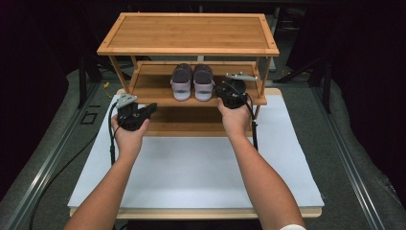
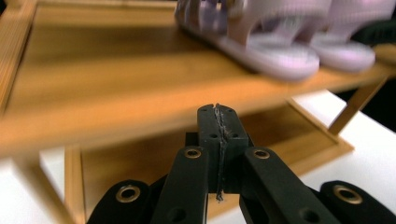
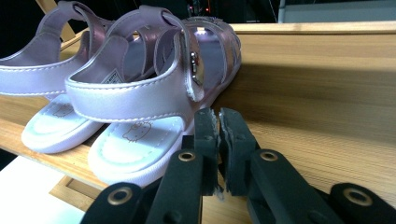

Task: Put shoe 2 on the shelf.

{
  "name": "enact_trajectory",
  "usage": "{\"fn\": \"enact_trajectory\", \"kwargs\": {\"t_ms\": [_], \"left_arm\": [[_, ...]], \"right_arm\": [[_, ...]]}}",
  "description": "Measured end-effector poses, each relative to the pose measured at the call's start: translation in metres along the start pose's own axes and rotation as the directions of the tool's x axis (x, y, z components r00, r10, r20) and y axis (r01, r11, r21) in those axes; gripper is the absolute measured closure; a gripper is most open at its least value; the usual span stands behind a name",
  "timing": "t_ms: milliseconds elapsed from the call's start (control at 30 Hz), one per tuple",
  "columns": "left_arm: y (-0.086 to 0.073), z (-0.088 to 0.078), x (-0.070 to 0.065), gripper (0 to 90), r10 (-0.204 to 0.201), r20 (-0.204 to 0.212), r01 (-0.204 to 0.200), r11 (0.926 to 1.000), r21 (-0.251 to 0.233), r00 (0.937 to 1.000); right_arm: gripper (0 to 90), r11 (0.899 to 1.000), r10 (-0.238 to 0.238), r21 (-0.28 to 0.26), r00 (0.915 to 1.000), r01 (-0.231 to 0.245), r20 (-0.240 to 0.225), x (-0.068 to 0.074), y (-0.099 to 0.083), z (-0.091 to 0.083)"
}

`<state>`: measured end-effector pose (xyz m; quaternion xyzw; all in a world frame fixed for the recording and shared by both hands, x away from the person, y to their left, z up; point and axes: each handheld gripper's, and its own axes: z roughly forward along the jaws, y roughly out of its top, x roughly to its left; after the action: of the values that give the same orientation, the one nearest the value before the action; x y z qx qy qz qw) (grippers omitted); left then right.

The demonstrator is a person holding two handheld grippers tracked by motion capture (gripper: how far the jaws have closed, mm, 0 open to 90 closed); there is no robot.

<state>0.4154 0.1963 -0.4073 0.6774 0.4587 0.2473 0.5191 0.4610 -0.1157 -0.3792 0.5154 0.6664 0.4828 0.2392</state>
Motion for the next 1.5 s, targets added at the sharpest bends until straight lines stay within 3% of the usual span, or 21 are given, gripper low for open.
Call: {"fn": "enact_trajectory", "kwargs": {"t_ms": [33, 100, 167, 233, 367, 567, 800, 900, 933, 1000, 1300, 1500], "left_arm": [[0.011, 0.006, -0.002, 90.0, -0.006, 0.021, 0.006, 1.0000, -0.006, 0.9998], [0.022, 0.012, -0.007, 90.0, 0.016, -0.007, -0.016, 0.9999, -0.004, 0.9998], [0.026, 0.016, -0.009, 90.0, 0.024, 0.005, -0.024, 0.9997, -0.005, 0.9997], [0.032, 0.023, -0.013, 90.0, 0.036, -0.030, -0.036, 0.9994, 0.003, 0.9989], [0.040, 0.037, -0.018, 90.0, 0.003, -0.028, -0.002, 0.9997, 0.023, 0.9996], [0.043, 0.052, -0.025, 90.0, 0.020, -0.050, -0.016, 0.9970, 0.076, 0.9985], [0.043, 0.058, -0.024, 90.0, 0.006, -0.059, 0.000, 0.9960, 0.089, 0.9982], [0.044, 0.061, -0.025, 90.0, 0.012, -0.059, -0.006, 0.9943, 0.107, 0.9982], [0.044, 0.062, -0.025, 90.0, 0.008, -0.061, -0.002, 0.9940, 0.109, 0.9981], [0.044, 0.062, -0.025, 90.0, 0.011, -0.062, -0.004, 0.9938, 0.111, 0.9980], [0.045, 0.066, -0.021, 90.0, -0.017, -0.029, 0.021, 0.9933, 0.114, 0.9994], [0.046, 0.067, -0.019, 90.0, -0.005, -0.022, 0.008, 0.9933, 0.115, 0.9997]], "right_arm": [[86.4, 1.000, 0.005, 0.002, 1.0000, -0.005, 0.002, 0.001, 0.000, 0.003], [86.4, 1.000, 0.008, 0.002, 1.0000, -0.008, 0.006, 0.001, -0.001, 0.004], [86.3, 1.000, 0.010, 0.005, 0.9999, -0.011, 0.007, 0.001, -0.001, 0.005], [86.3, 1.000, 0.020, 0.007, 0.9998, -0.020, 0.000, 0.003, -0.002, 0.007], [87.1, 1.000, 0.012, 0.005, 0.9998, -0.012, 0.014, 0.006, -0.002, 0.009], [88.7, 1.000, 0.017, 0.009, 0.9996, -0.017, 0.021, 0.007, -0.004, 0.013], [89.9, 1.000, 0.025, 0.010, 0.9997, -0.025, 0.005, 0.008, -0.006, 0.014], [90.0, 1.000, 0.024, 0.008, 0.9992, -0.025, 0.031, 0.012, -0.006, 0.016], [90.0, 0.998, 0.031, -0.051, 0.9995, -0.030, 0.011, 0.014, -0.008, 0.021], [90.0, 0.998, 0.027, -0.052, 0.9995, -0.027, 0.013, 0.015, -0.008, 0.021], [90.0, 0.998, 0.029, -0.048, 0.9995, -0.028, 0.016, 0.019, -0.007, 0.024], [90.0, 0.999, 0.010, -0.048, 0.9998, -0.010, 0.015, 0.019, -0.005, 0.025]]}}
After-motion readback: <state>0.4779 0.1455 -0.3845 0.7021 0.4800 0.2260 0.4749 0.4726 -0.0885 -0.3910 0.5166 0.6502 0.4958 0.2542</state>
